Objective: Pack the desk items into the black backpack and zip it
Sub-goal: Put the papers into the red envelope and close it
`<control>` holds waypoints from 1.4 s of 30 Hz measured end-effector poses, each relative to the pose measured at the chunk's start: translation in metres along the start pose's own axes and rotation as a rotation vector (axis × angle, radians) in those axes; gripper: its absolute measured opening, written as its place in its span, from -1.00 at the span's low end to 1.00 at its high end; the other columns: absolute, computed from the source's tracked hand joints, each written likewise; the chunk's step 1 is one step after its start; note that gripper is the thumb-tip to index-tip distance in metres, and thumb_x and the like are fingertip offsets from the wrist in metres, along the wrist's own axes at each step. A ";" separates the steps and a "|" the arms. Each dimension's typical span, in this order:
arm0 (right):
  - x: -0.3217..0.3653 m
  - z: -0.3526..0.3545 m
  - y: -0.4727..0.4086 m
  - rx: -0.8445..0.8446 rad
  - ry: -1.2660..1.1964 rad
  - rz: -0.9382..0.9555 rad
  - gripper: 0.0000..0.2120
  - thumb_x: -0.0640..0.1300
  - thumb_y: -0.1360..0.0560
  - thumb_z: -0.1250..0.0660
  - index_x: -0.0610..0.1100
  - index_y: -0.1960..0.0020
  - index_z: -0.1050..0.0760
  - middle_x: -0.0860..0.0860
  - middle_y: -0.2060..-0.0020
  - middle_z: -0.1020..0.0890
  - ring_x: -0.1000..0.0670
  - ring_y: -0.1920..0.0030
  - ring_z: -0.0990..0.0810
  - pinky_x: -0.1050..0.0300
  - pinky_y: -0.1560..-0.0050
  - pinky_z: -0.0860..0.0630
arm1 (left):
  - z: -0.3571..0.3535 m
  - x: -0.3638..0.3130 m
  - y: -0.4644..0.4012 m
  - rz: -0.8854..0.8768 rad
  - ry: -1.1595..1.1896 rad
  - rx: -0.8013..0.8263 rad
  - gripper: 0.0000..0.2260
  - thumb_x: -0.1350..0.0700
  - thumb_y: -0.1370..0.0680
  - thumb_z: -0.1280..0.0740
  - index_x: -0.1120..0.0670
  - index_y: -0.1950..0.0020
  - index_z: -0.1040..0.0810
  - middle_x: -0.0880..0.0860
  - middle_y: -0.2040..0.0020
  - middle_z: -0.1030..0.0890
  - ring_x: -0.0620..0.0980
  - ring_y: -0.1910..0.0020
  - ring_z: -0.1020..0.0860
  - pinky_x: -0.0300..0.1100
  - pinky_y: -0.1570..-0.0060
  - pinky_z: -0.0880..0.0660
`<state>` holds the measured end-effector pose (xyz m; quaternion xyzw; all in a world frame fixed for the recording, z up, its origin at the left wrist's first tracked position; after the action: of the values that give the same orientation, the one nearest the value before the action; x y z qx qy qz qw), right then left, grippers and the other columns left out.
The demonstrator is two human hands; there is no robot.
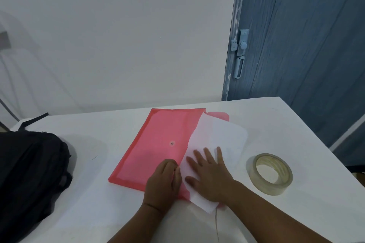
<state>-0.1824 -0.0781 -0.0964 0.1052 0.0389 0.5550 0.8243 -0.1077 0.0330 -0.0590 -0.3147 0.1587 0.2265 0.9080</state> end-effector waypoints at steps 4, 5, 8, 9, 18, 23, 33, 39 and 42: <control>0.010 -0.001 -0.002 0.058 -0.092 0.120 0.07 0.50 -0.19 0.52 0.08 -0.62 0.21 -0.01 -0.62 0.21 -0.13 -0.59 0.30 -0.22 -0.50 0.38 | 0.000 -0.005 0.000 -0.042 -0.021 0.005 -0.76 0.07 -0.58 -0.15 0.09 0.13 -0.57 -0.01 0.22 -0.59 -0.20 0.29 -0.45 -0.52 0.27 -0.39; 0.010 0.001 -0.003 0.070 -0.099 0.139 0.03 0.50 -0.24 0.47 0.08 -0.62 0.20 0.01 -0.62 0.21 -0.12 -0.59 0.31 -0.23 -0.52 0.37 | 0.000 -0.007 0.001 -0.060 -0.024 0.011 -0.77 0.06 -0.59 -0.15 0.08 0.13 -0.57 -0.01 0.20 -0.59 -0.20 0.28 -0.46 -0.47 0.29 -0.44; 0.016 0.007 -0.013 0.079 -0.097 0.224 -0.24 0.45 -0.52 0.22 0.12 -0.63 0.17 0.05 -0.62 0.16 -0.09 -0.59 0.32 -0.26 -0.52 0.37 | -0.001 -0.007 0.001 -0.091 -0.024 0.018 -0.79 0.03 -0.59 -0.18 0.04 0.13 -0.55 -0.05 0.17 -0.58 -0.17 0.26 -0.48 -0.33 0.34 -0.54; 0.018 0.008 -0.015 0.082 -0.119 0.253 -0.29 0.39 -0.58 0.11 0.13 -0.63 0.17 0.07 -0.62 0.16 -0.08 -0.59 0.32 -0.26 -0.52 0.37 | -0.001 -0.008 0.001 -0.089 -0.022 0.027 -0.79 0.02 -0.59 -0.18 0.03 0.14 -0.55 -0.06 0.17 -0.57 -0.17 0.26 -0.48 -0.30 0.36 -0.55; 0.010 0.007 -0.024 0.034 -0.238 0.280 -0.19 0.38 -0.47 -0.23 0.12 -0.61 -0.06 0.07 -0.62 0.10 -0.02 -0.56 0.37 -0.17 -0.57 0.31 | 0.013 -0.009 -0.003 -0.048 0.043 -0.006 -0.76 -0.01 -0.58 -0.18 0.08 0.12 -0.55 -0.01 0.13 -0.57 -0.10 0.14 -0.48 -0.37 0.16 -0.43; -0.006 0.014 -0.019 0.111 -0.237 0.228 0.08 0.47 -0.31 -0.38 0.20 -0.61 0.14 0.09 -0.58 0.33 -0.07 -0.59 0.29 -0.14 -0.59 0.19 | 0.063 0.041 0.001 0.368 0.191 -0.369 -0.83 0.17 -0.57 -0.22 0.17 0.09 -0.58 0.05 0.14 -0.59 0.05 0.15 -0.53 -0.06 0.10 -0.50; -0.005 0.040 -0.047 0.050 -0.015 0.204 0.03 0.68 -0.23 -0.13 -0.06 -0.39 -0.41 -0.08 -0.29 -0.43 -0.15 -0.32 -0.24 -0.15 -0.44 -0.16 | 0.065 0.146 -0.010 0.780 -0.067 0.163 -0.61 -0.12 -0.42 -0.38 -0.02 -0.19 -0.64 0.04 -0.18 -0.62 0.12 -0.24 -0.54 0.02 -0.29 -0.38; -0.013 0.032 -0.057 0.176 -0.175 0.175 0.26 0.54 -0.18 -0.42 0.18 -0.60 0.25 -0.02 -0.58 0.05 -0.19 -0.55 0.05 -0.06 -0.54 0.04 | 0.048 0.137 -0.013 0.660 -0.303 0.303 -0.37 -0.35 -0.44 -0.31 -0.21 -0.48 -0.35 -0.03 -0.31 -0.43 0.08 -0.34 -0.36 0.13 -0.27 -0.34; -0.021 0.050 -0.071 0.072 -0.220 0.141 -0.01 0.54 -0.34 -0.30 0.20 -0.59 0.06 -0.06 -0.42 -0.21 -0.16 -0.38 -0.25 0.02 -0.43 -0.21 | 0.054 0.156 -0.020 0.562 -0.247 0.311 -0.26 -0.50 -0.32 -0.08 -0.21 -0.41 -0.48 -0.19 0.00 -0.51 -0.06 -0.12 -0.48 0.00 -0.12 -0.29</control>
<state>-0.1172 -0.1294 -0.0639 0.1973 -0.0393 0.5949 0.7782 0.0423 0.1023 -0.0757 -0.0866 0.1607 0.4775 0.8595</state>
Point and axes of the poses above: each hand's wrist, its own y-axis away from the middle knuckle, its own z-axis out of the back of the hand, x = y × z, the point moved 9 cm from there along -y, towards the middle knuckle
